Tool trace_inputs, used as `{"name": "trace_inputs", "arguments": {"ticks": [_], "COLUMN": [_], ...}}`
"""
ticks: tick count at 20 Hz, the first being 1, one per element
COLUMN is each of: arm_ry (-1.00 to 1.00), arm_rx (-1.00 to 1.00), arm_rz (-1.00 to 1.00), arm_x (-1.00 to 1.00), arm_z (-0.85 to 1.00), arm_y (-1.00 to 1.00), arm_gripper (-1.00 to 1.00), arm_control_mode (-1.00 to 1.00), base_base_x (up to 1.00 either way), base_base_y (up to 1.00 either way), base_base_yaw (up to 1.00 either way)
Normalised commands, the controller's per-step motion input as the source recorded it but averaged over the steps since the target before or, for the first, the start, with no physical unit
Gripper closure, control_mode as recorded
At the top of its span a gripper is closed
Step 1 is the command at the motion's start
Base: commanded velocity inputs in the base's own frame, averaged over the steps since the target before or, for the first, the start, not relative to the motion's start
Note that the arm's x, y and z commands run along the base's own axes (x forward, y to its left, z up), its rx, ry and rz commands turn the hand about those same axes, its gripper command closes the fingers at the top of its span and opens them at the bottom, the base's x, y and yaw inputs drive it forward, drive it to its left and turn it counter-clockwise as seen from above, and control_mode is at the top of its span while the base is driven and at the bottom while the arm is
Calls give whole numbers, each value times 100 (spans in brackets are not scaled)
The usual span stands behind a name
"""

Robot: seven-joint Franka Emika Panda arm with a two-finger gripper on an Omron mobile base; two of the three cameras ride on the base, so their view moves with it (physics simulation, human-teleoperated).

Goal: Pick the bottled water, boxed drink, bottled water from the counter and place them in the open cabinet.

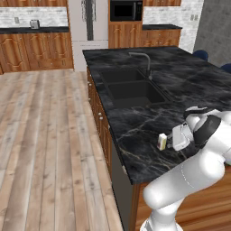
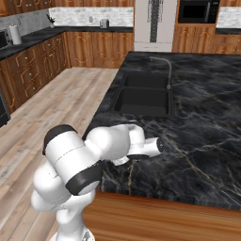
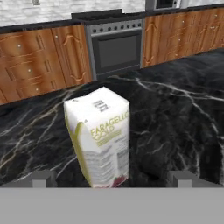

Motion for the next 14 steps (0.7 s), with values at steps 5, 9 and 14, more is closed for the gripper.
{"name": "trace_inputs", "arguments": {"ticks": [5,9,14], "arm_ry": [0,0,0], "arm_rx": [3,9,7], "arm_rz": [2,6,3], "arm_x": [-9,-13,1], "arm_z": [-5,0,0], "arm_y": [2,0,2], "arm_gripper": [-100,-100,-100], "arm_control_mode": [-100,-100,-100], "base_base_x": [0,0,0], "base_base_y": [0,0,0], "base_base_yaw": [0,0,0]}}
